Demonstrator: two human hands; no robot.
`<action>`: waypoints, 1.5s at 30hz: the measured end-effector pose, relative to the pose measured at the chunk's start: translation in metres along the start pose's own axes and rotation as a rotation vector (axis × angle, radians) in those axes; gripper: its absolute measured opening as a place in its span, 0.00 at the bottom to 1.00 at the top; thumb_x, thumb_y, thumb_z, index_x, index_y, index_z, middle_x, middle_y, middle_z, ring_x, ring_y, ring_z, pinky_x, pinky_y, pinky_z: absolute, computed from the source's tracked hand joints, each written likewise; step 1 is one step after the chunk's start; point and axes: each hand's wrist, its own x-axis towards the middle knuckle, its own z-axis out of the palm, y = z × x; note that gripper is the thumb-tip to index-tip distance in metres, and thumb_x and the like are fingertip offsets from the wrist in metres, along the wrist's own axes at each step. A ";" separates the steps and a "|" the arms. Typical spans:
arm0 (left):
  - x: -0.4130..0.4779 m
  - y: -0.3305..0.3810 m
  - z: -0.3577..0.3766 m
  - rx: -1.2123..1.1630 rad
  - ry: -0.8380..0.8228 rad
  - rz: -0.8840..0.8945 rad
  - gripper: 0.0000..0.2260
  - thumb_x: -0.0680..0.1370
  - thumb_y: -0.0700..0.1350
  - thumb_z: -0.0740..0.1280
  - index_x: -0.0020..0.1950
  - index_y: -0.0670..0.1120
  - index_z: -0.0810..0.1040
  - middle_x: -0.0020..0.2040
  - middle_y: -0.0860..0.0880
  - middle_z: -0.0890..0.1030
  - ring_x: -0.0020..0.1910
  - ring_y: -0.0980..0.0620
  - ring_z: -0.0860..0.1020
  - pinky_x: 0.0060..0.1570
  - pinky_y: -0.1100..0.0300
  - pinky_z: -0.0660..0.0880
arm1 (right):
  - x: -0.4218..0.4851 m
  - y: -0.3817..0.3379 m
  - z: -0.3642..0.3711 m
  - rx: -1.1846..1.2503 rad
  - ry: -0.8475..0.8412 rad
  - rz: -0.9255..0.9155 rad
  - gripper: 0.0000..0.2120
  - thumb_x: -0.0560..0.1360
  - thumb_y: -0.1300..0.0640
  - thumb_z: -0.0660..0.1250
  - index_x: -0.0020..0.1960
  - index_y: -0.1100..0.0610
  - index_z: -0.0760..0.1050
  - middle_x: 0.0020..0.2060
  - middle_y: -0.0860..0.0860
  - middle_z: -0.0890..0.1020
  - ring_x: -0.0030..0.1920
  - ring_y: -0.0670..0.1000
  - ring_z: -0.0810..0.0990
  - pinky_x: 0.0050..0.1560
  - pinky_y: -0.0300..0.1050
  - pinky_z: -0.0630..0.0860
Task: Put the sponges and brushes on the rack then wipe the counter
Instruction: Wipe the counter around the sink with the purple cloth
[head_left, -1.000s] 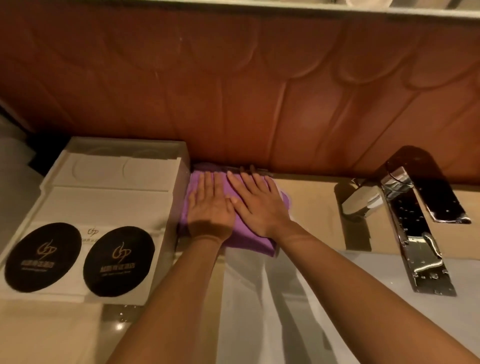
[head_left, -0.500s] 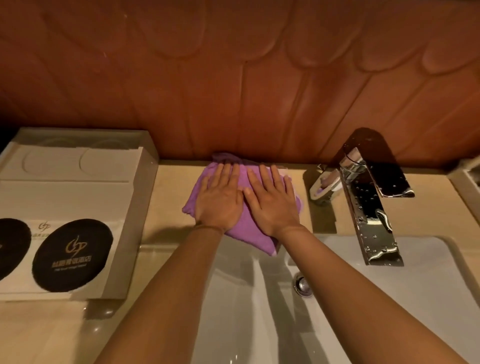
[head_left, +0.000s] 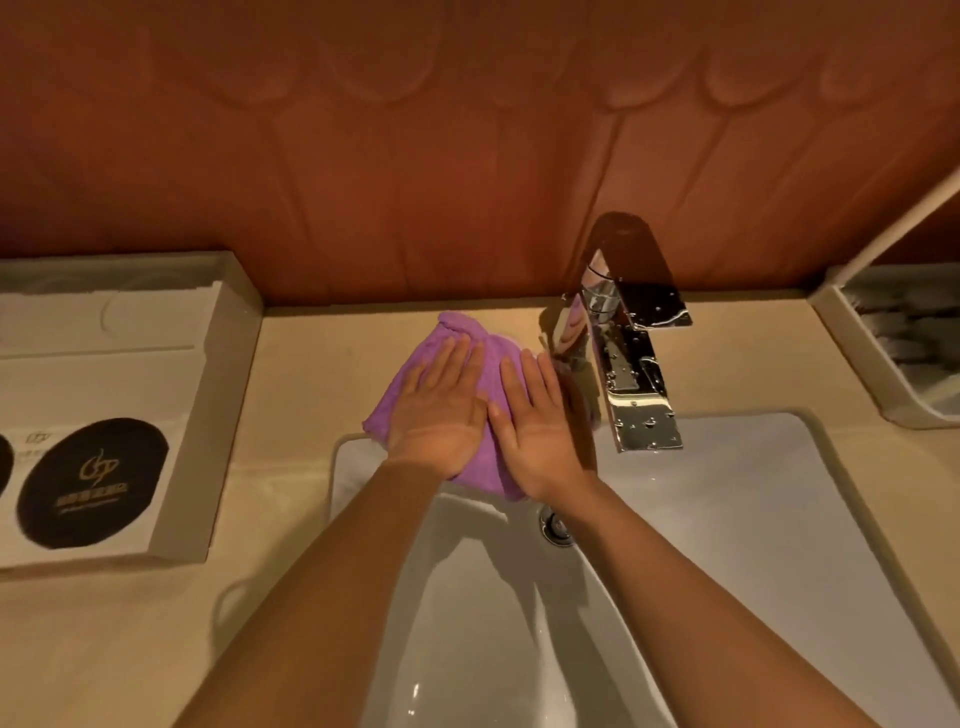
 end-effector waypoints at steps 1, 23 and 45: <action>-0.004 0.007 0.000 -0.006 0.000 0.004 0.25 0.82 0.52 0.43 0.76 0.50 0.36 0.78 0.52 0.39 0.77 0.54 0.40 0.74 0.55 0.40 | -0.009 0.003 -0.005 0.039 -0.008 0.009 0.46 0.70 0.29 0.28 0.76 0.57 0.52 0.76 0.56 0.51 0.77 0.55 0.45 0.73 0.41 0.34; 0.020 0.194 0.023 -0.158 0.098 0.121 0.23 0.70 0.48 0.54 0.56 0.42 0.82 0.57 0.45 0.82 0.56 0.47 0.81 0.72 0.61 0.39 | -0.033 0.141 -0.128 -0.415 -0.109 0.232 0.33 0.75 0.45 0.30 0.76 0.50 0.53 0.77 0.51 0.52 0.77 0.55 0.45 0.75 0.51 0.44; 0.058 0.208 0.014 -0.218 0.049 -0.102 0.25 0.82 0.48 0.44 0.76 0.42 0.39 0.78 0.44 0.41 0.77 0.50 0.40 0.73 0.55 0.37 | 0.027 0.159 -0.126 -0.438 -0.163 0.153 0.24 0.82 0.48 0.42 0.77 0.48 0.43 0.77 0.47 0.43 0.77 0.50 0.39 0.75 0.49 0.38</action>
